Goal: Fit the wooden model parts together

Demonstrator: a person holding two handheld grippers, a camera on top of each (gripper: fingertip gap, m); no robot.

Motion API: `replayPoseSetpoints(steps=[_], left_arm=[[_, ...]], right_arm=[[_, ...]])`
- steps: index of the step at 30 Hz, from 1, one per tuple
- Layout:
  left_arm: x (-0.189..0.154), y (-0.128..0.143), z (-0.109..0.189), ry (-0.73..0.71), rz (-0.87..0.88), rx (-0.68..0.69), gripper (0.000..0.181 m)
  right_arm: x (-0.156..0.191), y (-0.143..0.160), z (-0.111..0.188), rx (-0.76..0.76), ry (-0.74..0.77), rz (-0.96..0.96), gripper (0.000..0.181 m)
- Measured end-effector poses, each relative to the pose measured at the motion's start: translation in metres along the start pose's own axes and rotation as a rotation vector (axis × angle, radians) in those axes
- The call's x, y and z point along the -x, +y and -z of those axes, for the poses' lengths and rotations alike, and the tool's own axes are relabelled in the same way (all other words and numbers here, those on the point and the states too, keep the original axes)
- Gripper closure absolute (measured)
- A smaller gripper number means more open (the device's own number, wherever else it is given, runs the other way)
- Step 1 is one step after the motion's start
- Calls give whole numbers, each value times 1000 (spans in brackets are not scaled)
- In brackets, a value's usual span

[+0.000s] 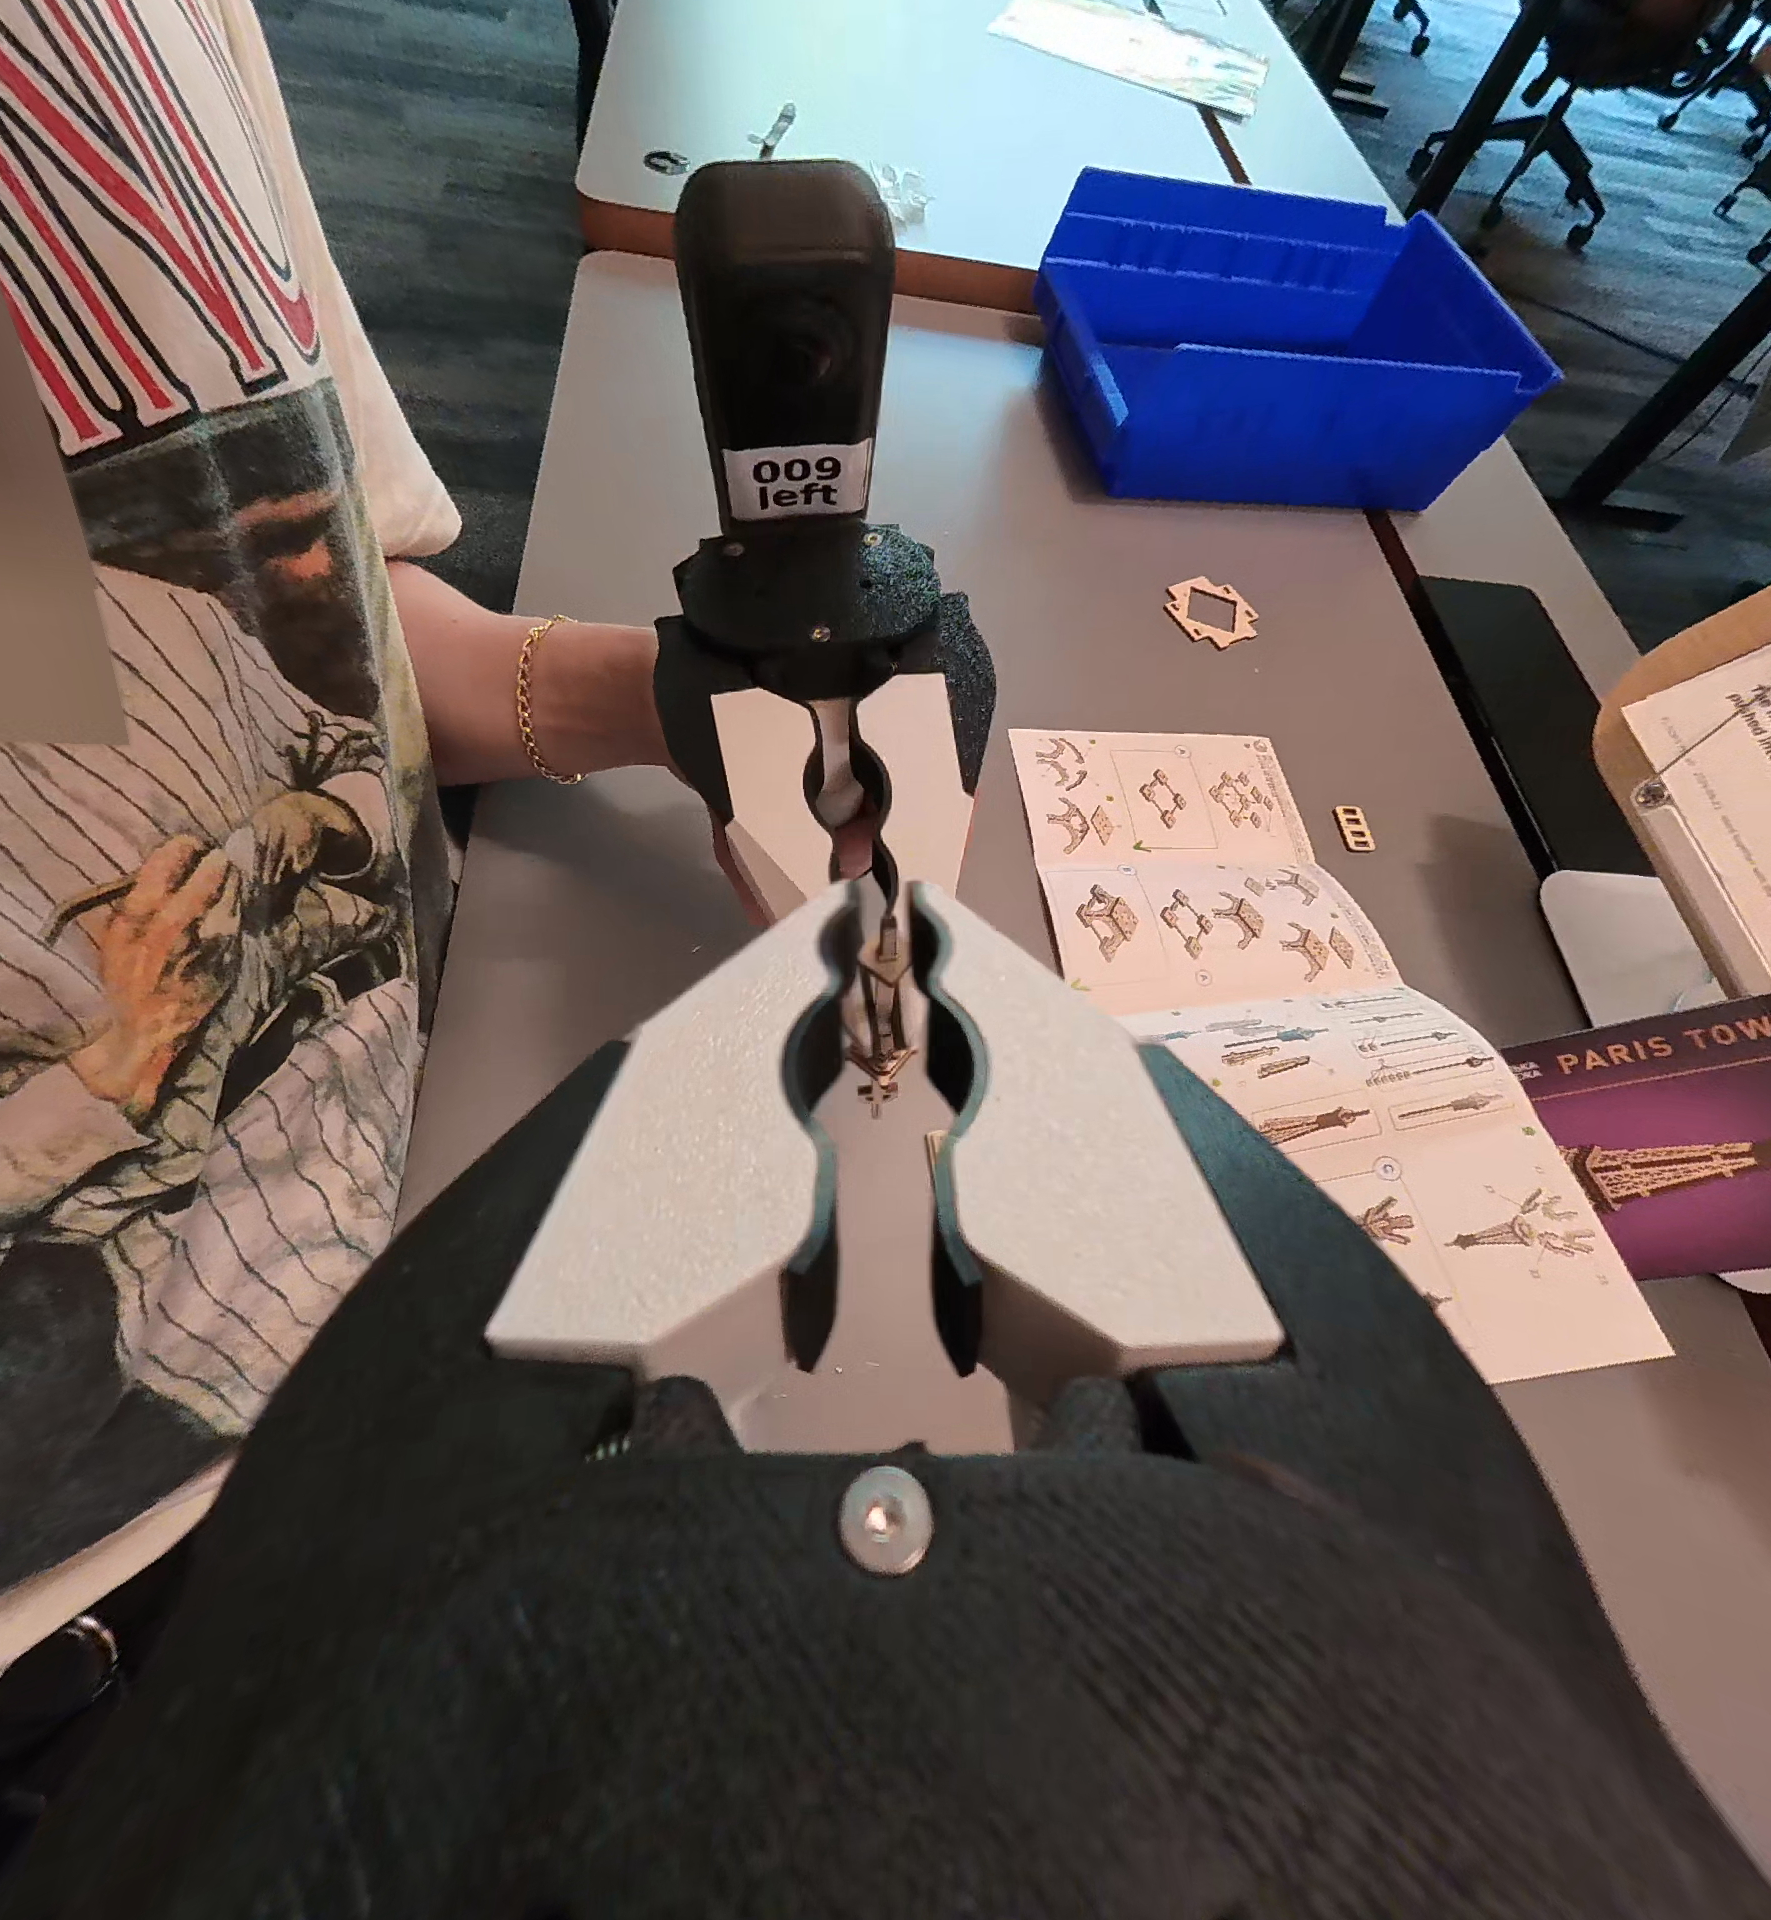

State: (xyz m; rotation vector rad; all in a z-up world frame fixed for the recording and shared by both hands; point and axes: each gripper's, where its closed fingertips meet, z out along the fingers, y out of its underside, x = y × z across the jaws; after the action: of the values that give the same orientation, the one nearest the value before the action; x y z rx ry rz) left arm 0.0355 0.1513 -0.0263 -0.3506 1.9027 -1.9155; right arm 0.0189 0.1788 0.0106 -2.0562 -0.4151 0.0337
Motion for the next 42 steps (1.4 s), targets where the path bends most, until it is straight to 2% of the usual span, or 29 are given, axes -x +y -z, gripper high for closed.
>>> replayPoseSetpoints(steps=[1,2,4,6,17,22,42], left_arm=[[0,0,0,-2,-8,-2,181],[0,0,0,-3,-14,-5,181],[0,-1,0,-6,-22,-12,181],[1,-1,0,-6,-21,-19,181],[3,-11,4,12,46,-107,181],[3,-10,4,6,37,-108,181],[7,-13,7,3,84,-136,181]], right_arm=[[0,2,-1,8,0,-5,163],[0,4,-3,18,5,-10,163],[1,8,-5,23,0,-7,177],[1,6,-5,-3,-4,-15,181],[-3,-4,-3,-169,10,-59,181],[-7,-3,0,-176,53,-61,171],[-9,-4,3,-213,75,-44,174]])
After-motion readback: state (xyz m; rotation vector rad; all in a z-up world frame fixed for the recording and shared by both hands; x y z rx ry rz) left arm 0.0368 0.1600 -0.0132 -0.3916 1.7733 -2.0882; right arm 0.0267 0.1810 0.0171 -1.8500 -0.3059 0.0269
